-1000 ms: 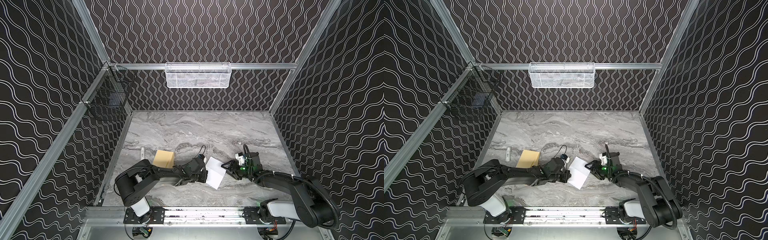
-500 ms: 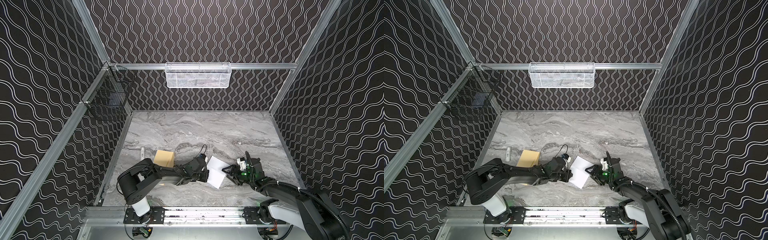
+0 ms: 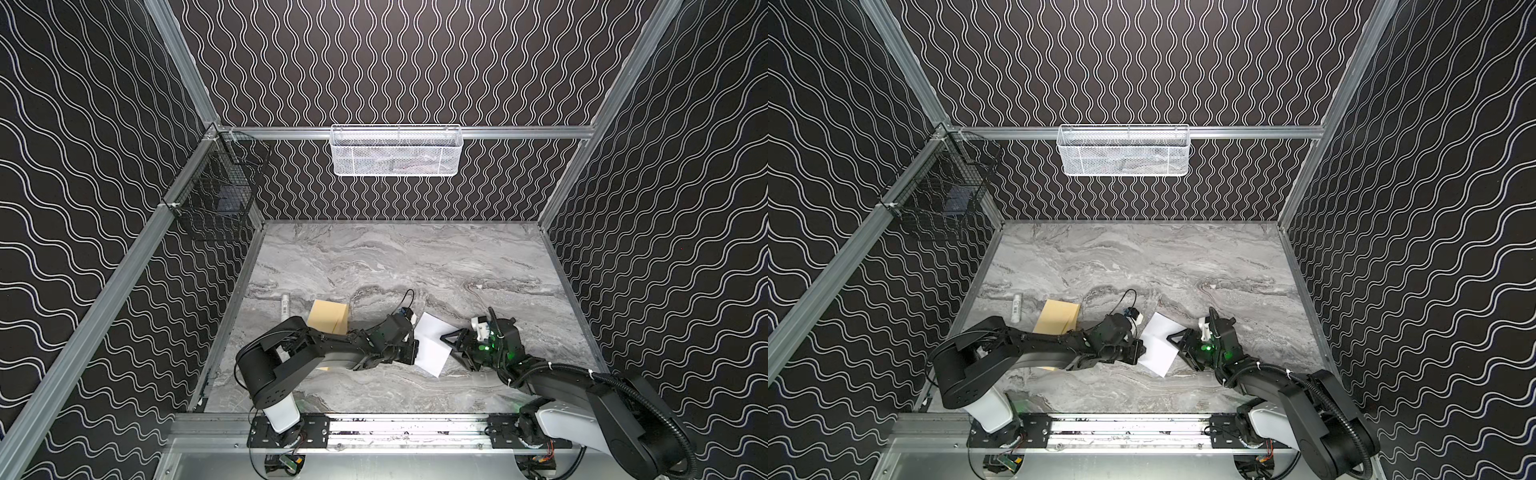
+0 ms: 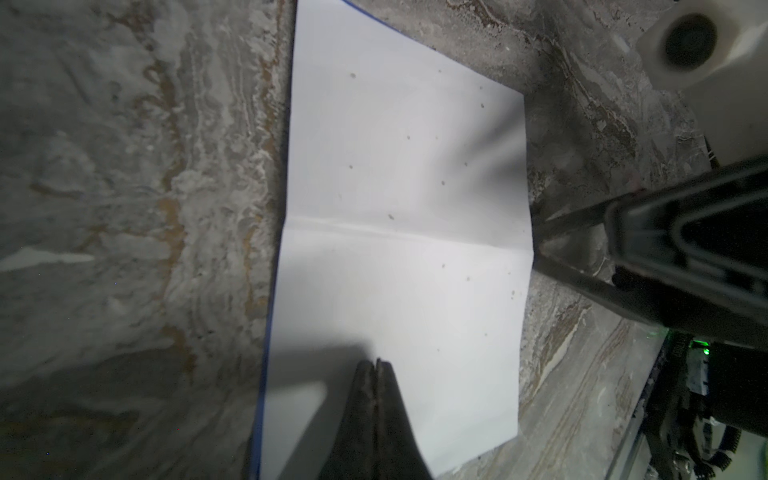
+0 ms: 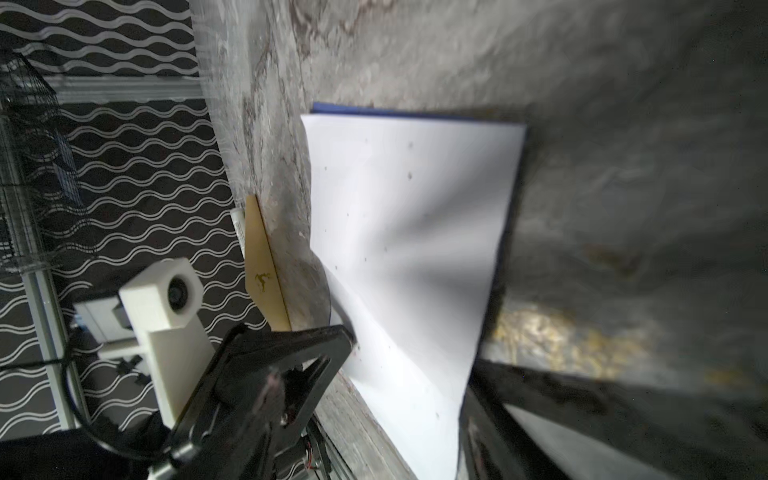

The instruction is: Place the letter into the envelope and seal it

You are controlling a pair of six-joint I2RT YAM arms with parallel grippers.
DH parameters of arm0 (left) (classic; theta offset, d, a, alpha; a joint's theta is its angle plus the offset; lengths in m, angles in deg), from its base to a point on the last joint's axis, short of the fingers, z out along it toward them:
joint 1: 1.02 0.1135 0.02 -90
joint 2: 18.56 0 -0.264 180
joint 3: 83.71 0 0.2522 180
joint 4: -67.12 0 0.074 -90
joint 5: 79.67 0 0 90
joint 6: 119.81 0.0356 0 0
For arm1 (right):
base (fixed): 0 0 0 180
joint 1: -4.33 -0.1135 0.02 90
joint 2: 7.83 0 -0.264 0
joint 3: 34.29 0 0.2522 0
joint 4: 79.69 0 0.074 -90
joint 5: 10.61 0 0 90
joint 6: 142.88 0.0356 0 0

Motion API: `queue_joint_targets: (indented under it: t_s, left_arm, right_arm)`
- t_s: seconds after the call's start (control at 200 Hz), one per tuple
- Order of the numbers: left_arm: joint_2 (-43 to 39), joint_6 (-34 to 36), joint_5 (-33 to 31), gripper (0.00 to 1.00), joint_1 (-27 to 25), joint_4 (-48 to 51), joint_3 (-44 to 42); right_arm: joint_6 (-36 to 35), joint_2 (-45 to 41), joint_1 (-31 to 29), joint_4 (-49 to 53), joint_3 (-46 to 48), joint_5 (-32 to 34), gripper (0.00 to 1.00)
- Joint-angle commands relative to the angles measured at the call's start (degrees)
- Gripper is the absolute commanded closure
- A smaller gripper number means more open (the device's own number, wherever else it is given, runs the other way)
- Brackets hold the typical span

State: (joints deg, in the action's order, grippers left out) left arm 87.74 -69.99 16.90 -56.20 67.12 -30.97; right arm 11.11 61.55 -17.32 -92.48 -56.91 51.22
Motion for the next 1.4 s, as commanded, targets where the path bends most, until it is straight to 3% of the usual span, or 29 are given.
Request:
queue_joint_targets:
  t_s: [0.0, 0.455, 0.751, 1.066, 1.226, 1.391]
  left_arm:
    - [1.18, 1.84, 0.01, 1.0, -0.02, 12.69, -0.73]
    - [3.27, 3.55, 0.95, 1.0, -0.02, 13.16, -0.1]
    - [3.74, 4.41, 1.08, 1.0, -0.02, 14.01, 0.79]
    - [4.0, 4.87, 1.59, 1.0, -0.02, 13.96, 0.74]
    - [4.26, 4.95, 2.02, 1.0, -0.02, 13.76, 0.82]
    - [4.08, 5.75, 1.73, 1.0, 0.03, 14.74, 1.18]
  right_arm:
    - [-1.12, 0.56, 2.35, 5.45, -0.3, 4.27, 0.32]
    - [-7.56, 8.96, 6.93, 4.54, -6.1, 2.41, 0.38]
    - [-10.46, 14.19, 8.29, 1.17, -7.72, 0.32, 0.52]
    - [-12.02, 17.06, 9.17, -1.02, -8.62, 0.0, 0.6]
    - [-12.74, 19.06, 9.3, -2.64, -8.98, -0.66, 0.72]
    - [-13.2, 20.05, 9.34, -4.86, -8.48, -1.76, 0.95]
